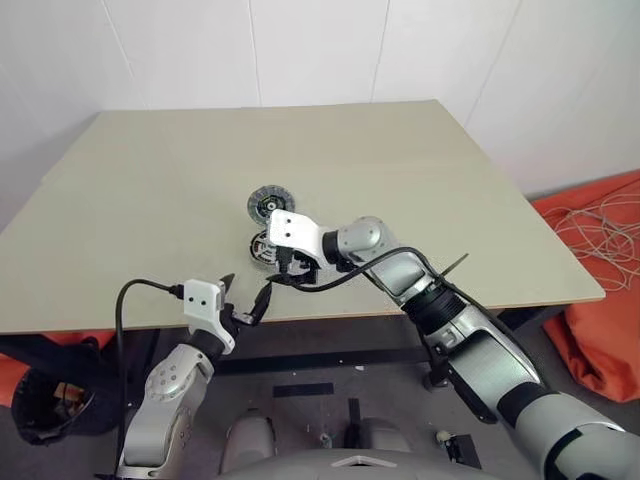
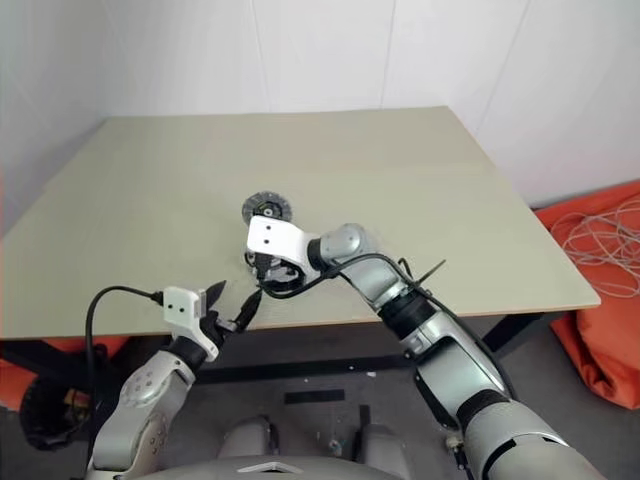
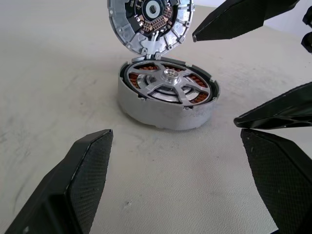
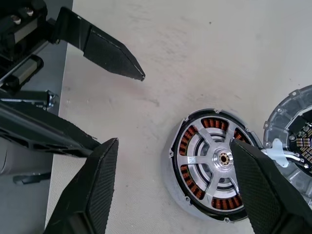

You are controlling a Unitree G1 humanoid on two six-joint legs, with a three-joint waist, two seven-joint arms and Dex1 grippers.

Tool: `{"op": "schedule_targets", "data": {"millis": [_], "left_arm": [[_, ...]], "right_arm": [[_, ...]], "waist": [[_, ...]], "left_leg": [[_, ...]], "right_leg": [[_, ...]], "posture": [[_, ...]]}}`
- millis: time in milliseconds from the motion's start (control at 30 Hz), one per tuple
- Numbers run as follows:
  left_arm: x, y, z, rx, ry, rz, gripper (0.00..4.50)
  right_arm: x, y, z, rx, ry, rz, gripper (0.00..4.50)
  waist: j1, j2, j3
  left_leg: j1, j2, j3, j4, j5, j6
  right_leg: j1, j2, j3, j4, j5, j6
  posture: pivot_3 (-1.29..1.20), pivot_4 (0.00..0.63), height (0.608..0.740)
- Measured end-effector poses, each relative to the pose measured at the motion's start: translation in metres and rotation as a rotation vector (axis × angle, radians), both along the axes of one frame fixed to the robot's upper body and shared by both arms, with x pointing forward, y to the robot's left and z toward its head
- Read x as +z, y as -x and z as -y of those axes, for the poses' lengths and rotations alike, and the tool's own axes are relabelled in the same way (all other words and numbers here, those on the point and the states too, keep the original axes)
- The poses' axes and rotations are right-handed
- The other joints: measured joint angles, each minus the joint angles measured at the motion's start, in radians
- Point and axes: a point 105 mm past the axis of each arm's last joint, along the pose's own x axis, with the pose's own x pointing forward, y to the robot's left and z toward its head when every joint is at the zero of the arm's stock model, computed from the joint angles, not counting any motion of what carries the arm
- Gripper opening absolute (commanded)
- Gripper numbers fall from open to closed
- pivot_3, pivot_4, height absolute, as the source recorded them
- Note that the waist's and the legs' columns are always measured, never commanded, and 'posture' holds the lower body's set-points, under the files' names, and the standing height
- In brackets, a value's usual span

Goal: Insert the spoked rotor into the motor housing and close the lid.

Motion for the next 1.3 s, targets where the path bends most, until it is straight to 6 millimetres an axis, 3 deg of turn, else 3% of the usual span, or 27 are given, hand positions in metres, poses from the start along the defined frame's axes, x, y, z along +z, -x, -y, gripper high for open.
{"op": "schedule_targets", "data": {"millis": [167,400,600,700,1000,1300], "left_arm": [[0.0,0.0,0.0,0.002,0.003,0.003,4.5],[0.001,0.0,0.001,0.009,0.01,0.011,4.5],[0.004,-0.001,0.002,0.017,0.015,0.019,4.5],[0.007,-0.001,0.002,0.022,0.015,0.025,4.5],[0.008,-0.001,0.002,0.027,0.015,0.025,4.5],[0.008,-0.001,0.002,0.032,0.017,0.024,4.5]], "right_arm": [[0.001,-0.002,0.001,0.086,0.084,0.06,3.97],[-0.019,-0.009,0.011,0.114,0.192,0.057,3.97],[-0.025,-0.015,0.006,0.125,0.222,0.062,3.97],[-0.026,-0.019,0.004,0.123,0.232,0.067,3.4],[-0.023,-0.026,0.001,0.137,0.253,0.089,0.16],[-0.025,-0.025,0.002,0.144,0.258,0.077,0.02]], "waist": [[0.0,0.0,0.0],[-0.001,-0.001,0.0],[-0.001,-0.001,0.0],[-0.001,-0.001,0.0],[-0.002,0.0,0.0],[-0.001,0.0,0.0]], "left_leg": [[0.0,0.0,0.0,0.0,0.0,0.0],[0.0,0.0,0.0,0.001,0.0,0.001],[0.0,0.0,0.0,0.001,0.0,0.001],[0.0,0.0,0.0,0.001,0.0,0.001],[0.0,0.001,0.0,0.001,0.0,0.001],[-0.001,0.001,0.0,0.001,0.0,0.002]], "right_leg": [[0.0,0.0,0.0,0.0,0.0,0.0],[0.0,0.0,0.0,0.001,0.0,0.0],[-0.001,0.0,0.0,0.002,0.0,-0.001],[-0.001,0.0,0.0,0.003,0.0,-0.001],[-0.002,0.0,0.0,0.005,-0.001,-0.003],[-0.004,0.0,0.0,0.006,-0.001,-0.003]], "posture": [[0.0,0.0,0.74],[0.0,0.0,0.74],[0.0,0.0,0.74],[0.0,0.0,0.74],[0.0,0.0,0.74],[0.0,0.0,0.74]]}}
